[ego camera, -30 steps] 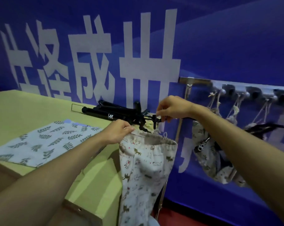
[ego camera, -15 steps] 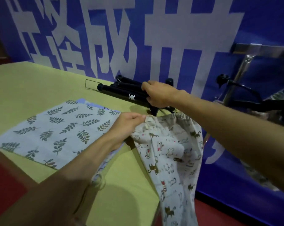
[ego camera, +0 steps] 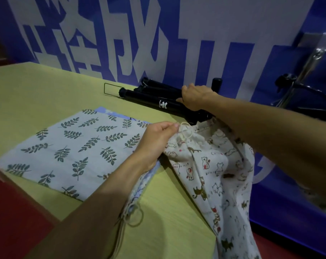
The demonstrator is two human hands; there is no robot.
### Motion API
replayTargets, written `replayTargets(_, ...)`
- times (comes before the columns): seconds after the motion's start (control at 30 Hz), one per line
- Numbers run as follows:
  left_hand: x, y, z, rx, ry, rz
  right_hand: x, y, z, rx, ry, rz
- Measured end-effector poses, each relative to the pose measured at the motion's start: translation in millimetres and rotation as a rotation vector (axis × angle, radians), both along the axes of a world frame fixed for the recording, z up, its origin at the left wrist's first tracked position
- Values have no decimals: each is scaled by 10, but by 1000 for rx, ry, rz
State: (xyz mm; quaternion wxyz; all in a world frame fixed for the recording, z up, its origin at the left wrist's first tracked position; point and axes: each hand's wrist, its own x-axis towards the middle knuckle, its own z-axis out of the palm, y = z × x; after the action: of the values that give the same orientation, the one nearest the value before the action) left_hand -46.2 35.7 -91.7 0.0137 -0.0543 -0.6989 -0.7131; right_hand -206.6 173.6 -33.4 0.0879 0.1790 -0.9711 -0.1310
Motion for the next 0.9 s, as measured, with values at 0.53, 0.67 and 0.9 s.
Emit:
replayTargets(0.53,242,193,491,53,-133,10,915,360,1177,-311,326,83)
replayTargets(0.67,441,409,897,-166,34,-57,1433,748,1438,-566,369,99)
replayTargets(0.9,886,951,1458,-303,260,-138,2386,1609,1649,-942,338,-123)
